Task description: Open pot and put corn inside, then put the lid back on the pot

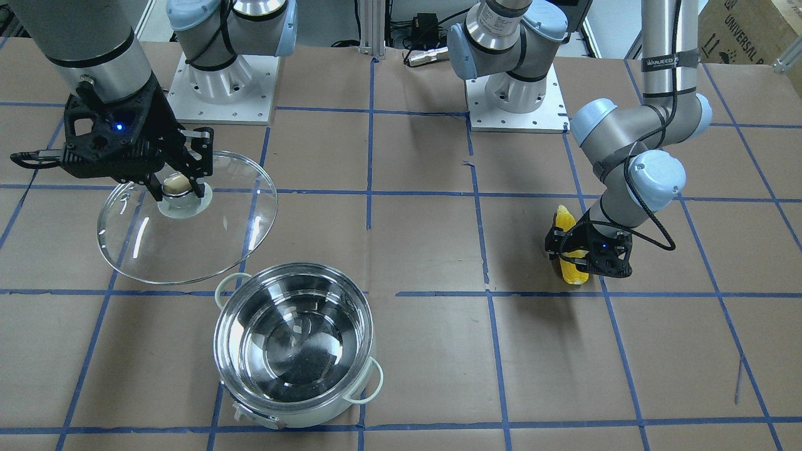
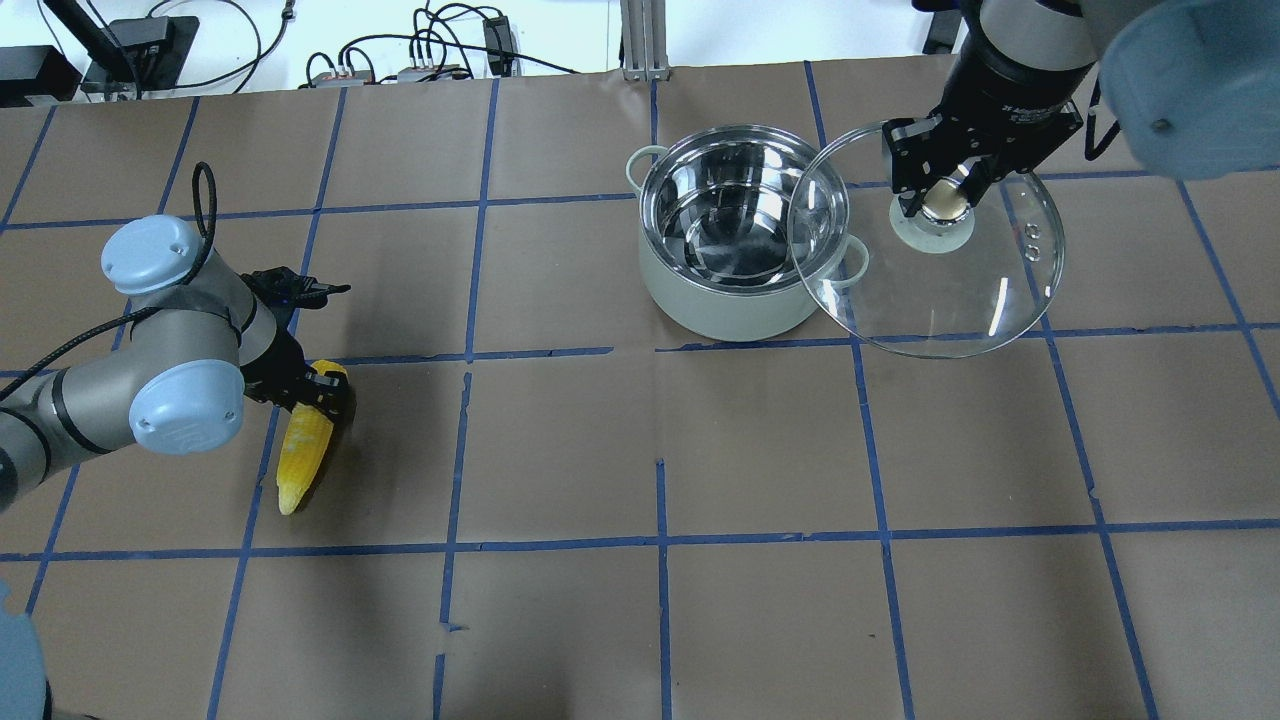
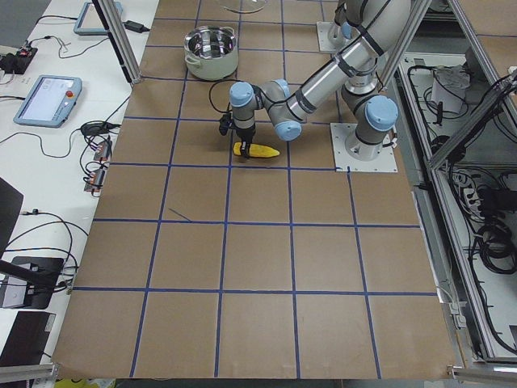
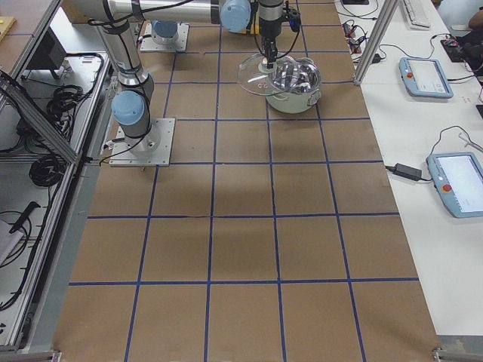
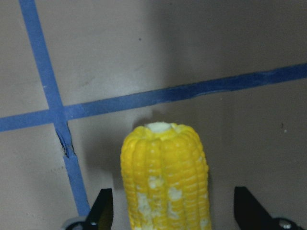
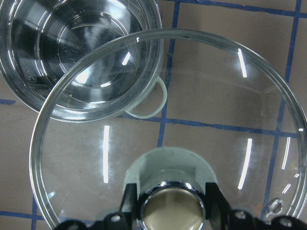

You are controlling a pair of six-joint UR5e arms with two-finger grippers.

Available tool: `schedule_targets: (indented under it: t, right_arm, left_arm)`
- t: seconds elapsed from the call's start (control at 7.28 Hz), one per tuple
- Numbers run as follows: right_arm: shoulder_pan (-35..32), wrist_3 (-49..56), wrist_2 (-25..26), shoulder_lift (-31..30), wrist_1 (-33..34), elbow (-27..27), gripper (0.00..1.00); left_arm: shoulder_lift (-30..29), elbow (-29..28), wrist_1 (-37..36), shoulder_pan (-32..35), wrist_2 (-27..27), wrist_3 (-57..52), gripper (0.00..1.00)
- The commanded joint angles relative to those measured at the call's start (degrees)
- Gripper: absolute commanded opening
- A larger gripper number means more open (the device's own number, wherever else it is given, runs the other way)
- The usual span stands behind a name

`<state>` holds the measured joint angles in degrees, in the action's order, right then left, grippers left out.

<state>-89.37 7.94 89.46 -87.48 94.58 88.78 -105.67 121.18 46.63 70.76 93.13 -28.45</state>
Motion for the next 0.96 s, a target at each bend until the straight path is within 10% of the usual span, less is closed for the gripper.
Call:
schedule_targets:
  t: [0.0,0.82]
  right_arm:
    - [0.0,-0.5,0.0,0.3,-6.5,-4.4,0.30]
    - [0.0,-0.5,-1.0,0.8,-6.0,-3.6,0.30]
  left_arm:
    - [1.7,-1.1,1.3,1.2,0.8,1.3,0.24]
    - [-1.9,-29.3,24.7,20.1,-6.6,26.5,0.24]
